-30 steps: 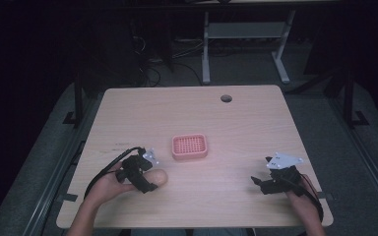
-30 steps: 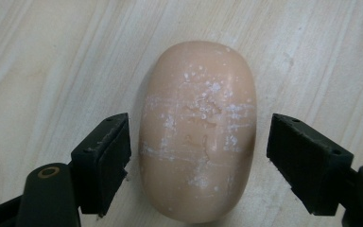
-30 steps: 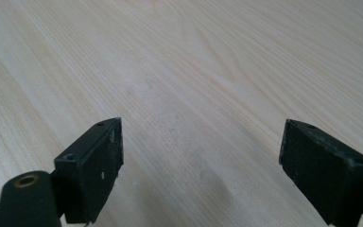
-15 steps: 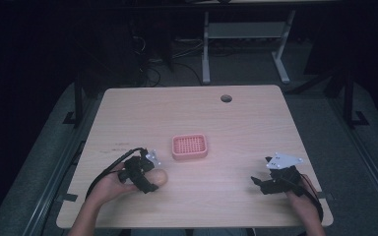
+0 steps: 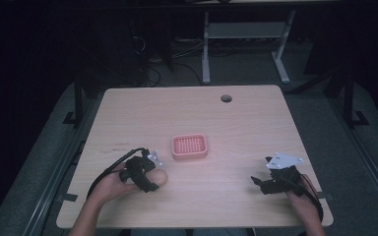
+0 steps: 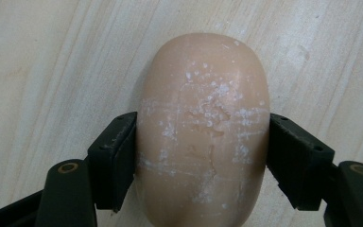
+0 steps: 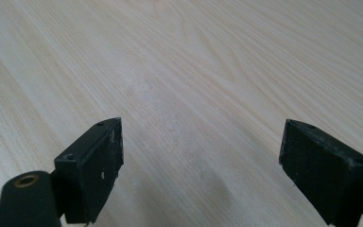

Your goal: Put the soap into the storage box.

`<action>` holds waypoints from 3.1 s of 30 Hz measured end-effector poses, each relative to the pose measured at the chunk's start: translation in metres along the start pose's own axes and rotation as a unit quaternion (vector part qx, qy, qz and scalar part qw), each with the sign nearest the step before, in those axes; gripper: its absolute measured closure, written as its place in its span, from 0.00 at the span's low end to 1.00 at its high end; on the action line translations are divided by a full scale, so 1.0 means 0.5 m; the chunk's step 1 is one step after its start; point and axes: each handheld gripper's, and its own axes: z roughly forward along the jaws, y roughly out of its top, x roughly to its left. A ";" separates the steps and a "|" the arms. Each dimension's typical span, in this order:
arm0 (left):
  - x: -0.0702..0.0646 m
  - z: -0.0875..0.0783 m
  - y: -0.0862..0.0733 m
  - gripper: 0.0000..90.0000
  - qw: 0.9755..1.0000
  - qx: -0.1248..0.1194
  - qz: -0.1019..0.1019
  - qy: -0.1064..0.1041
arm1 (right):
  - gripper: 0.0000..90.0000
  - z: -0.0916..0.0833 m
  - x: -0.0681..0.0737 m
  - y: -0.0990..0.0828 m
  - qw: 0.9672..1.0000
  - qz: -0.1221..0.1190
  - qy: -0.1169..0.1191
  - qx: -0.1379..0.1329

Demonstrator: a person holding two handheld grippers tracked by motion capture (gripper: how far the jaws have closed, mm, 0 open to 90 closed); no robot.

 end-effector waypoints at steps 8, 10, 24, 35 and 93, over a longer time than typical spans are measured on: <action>-0.003 0.000 0.001 0.35 1.000 0.003 0.004 0.004 | 0.15 0.000 0.001 0.000 1.000 0.003 0.001 0.001; -0.003 0.000 0.001 0.35 1.000 0.002 0.004 0.004 | 0.15 -0.001 0.000 0.000 1.000 0.001 0.000 0.001; -0.003 -0.003 0.001 0.36 1.000 -0.002 0.001 0.003 | 0.15 -0.002 0.000 -0.001 1.000 0.005 0.001 -0.001; 0.001 -0.013 0.006 0.36 1.000 -0.010 0.000 0.002 | 0.15 -0.004 0.001 0.000 1.000 0.006 0.000 -0.002; 0.044 -0.025 0.079 0.36 1.000 -0.008 0.011 -0.010 | 0.15 -0.002 0.000 0.000 1.000 0.008 0.005 -0.006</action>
